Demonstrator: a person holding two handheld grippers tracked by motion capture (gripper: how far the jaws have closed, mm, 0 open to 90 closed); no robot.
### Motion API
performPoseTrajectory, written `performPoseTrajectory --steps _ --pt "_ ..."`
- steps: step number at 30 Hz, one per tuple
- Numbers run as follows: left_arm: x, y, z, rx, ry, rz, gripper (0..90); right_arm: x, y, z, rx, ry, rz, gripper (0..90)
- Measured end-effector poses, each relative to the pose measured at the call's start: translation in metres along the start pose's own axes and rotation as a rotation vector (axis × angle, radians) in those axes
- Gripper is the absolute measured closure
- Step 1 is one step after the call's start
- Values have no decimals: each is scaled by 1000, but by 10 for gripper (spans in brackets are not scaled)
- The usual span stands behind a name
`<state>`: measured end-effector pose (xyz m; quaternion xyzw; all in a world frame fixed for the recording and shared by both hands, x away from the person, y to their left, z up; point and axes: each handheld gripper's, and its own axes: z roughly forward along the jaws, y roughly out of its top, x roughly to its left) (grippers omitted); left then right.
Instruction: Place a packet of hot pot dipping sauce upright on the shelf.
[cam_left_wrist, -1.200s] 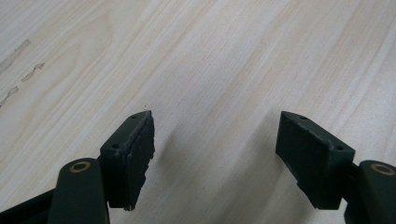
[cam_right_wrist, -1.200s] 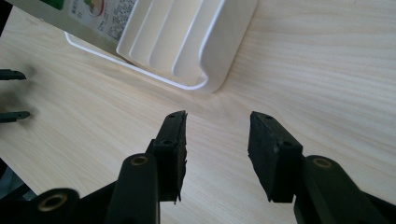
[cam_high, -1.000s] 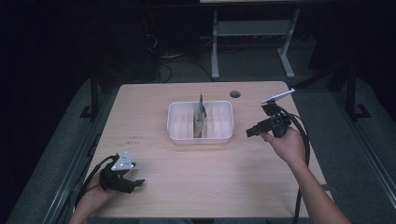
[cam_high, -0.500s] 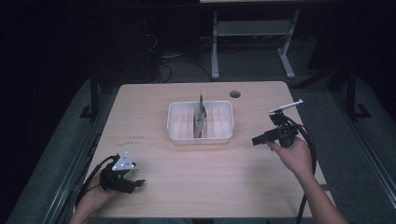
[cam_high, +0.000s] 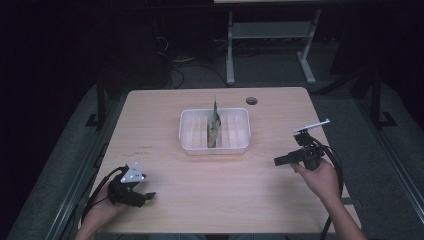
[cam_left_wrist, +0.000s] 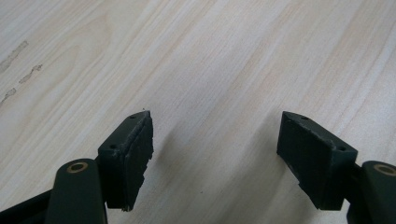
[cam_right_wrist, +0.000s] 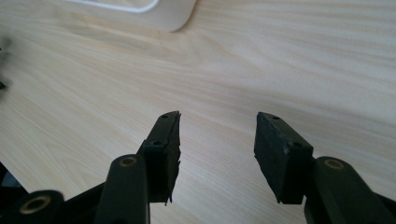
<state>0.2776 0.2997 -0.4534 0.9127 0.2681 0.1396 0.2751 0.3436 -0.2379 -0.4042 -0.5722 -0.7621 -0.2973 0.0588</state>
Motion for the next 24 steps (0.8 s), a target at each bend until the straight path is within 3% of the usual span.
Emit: performPoseTrajectory --steps 12,24 --pt "-2 1 -1 -7 0 2 264 -10 -25 4 -19 11 5 489" --pt "-2 2 -2 -15 0 -1 264 -11 -48 11 -22 7 -14 473"
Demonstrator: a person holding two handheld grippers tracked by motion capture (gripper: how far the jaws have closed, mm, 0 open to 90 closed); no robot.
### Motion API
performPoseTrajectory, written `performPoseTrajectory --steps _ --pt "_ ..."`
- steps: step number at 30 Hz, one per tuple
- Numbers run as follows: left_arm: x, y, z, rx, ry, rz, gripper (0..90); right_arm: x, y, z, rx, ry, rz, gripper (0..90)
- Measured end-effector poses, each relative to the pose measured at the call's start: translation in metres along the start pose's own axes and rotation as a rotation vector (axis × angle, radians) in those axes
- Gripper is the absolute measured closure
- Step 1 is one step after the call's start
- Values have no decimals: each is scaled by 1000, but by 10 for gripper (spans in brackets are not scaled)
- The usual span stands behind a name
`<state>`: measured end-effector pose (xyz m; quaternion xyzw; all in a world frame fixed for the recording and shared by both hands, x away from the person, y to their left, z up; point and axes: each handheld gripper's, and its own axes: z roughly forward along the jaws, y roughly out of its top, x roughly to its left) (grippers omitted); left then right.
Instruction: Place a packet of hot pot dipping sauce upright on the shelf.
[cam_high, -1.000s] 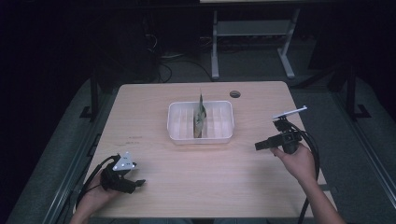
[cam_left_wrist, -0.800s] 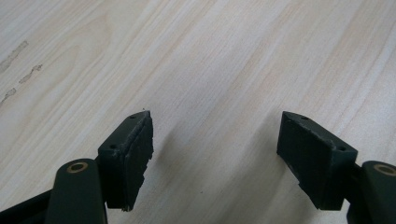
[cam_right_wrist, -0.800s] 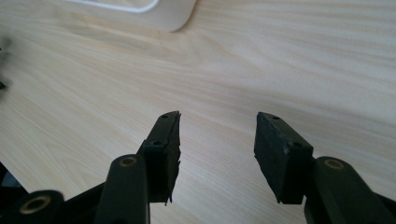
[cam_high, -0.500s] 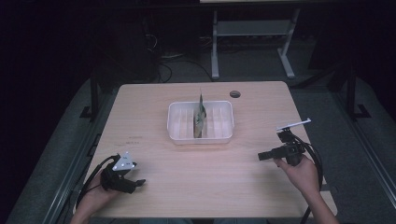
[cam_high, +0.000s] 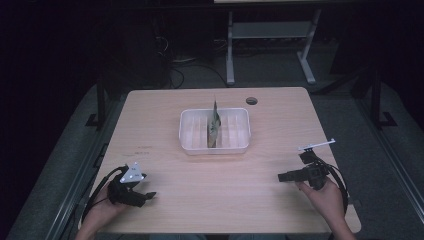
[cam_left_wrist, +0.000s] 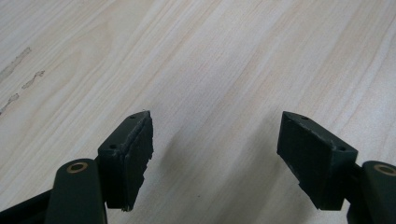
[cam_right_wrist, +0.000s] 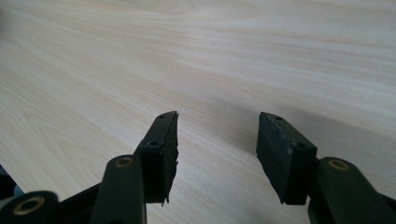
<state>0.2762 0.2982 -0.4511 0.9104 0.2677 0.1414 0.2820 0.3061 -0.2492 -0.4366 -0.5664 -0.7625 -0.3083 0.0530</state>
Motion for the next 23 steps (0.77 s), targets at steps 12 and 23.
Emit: performPoseTrajectory --steps 12,23 --pt "-3 2 2 -4 -11 -1 259 3 -24 2 -70 27 -45 430" --pt "-4 3 3 -7 -18 4 258 9 -37 4 -101 -3 -110 377"
